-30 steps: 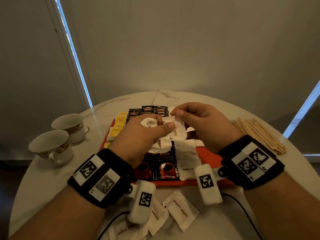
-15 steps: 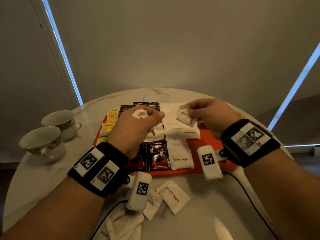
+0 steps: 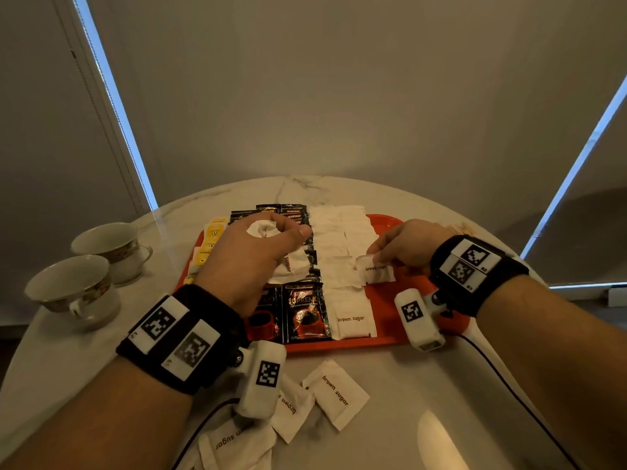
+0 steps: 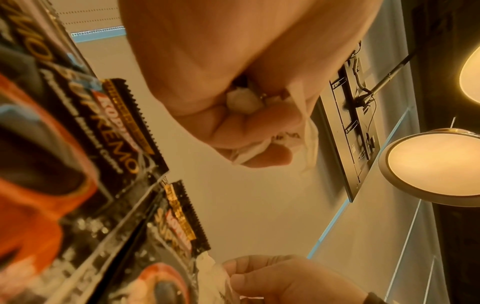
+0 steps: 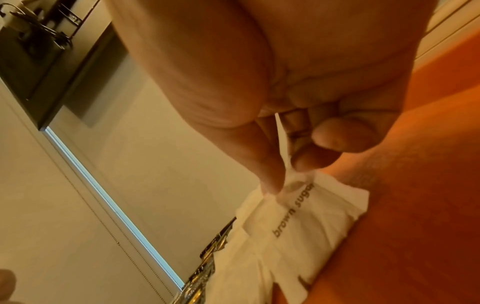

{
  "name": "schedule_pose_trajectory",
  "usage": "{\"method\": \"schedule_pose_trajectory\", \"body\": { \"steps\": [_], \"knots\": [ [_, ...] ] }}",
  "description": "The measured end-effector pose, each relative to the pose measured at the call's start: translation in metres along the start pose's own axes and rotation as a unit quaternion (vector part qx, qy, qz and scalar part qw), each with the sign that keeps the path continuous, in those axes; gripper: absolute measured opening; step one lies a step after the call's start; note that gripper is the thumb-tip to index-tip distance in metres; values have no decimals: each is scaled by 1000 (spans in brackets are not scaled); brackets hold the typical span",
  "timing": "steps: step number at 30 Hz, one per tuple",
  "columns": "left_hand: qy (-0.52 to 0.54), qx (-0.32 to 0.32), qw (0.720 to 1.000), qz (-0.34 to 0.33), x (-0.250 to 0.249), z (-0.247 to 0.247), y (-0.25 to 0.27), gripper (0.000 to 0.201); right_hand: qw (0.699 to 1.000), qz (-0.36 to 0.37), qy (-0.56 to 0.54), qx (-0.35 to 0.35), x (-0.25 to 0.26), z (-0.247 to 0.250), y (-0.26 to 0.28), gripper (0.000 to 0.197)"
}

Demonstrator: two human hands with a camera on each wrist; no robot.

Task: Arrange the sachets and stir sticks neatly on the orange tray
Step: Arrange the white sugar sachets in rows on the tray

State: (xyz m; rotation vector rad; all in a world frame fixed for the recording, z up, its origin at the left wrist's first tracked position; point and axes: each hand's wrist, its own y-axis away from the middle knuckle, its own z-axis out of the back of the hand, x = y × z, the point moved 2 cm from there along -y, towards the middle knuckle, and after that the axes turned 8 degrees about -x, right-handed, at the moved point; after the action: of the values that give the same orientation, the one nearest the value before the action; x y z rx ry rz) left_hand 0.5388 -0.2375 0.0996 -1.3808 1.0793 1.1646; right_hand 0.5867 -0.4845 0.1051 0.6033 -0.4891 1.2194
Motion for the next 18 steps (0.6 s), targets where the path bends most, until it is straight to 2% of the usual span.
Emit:
{"method": "schedule_pose_trajectory", "body": {
  "steps": [6, 11, 14, 16, 18],
  "knots": [
    [-8, 0, 1000, 0, 2, 0, -2, 17, 993, -12, -106, -46, -3, 3, 7, 10],
    [-9, -9, 1000, 10, 4, -3, 0, 13, 977, -34, -208, 37, -2, -15, 15, 10],
    [5, -17, 1000, 20, 2, -4, 1, 14, 977, 1, -210, 23, 4, -14, 20, 13],
    [21, -27, 999, 18, 1, -4, 2, 13, 970, 40, -234, 45, 15, -14, 30, 24],
    [38, -37, 999, 9, 1, -5, 1, 13, 963, 76, -231, 116, 32, -20, 46, 43]
  ]
}}
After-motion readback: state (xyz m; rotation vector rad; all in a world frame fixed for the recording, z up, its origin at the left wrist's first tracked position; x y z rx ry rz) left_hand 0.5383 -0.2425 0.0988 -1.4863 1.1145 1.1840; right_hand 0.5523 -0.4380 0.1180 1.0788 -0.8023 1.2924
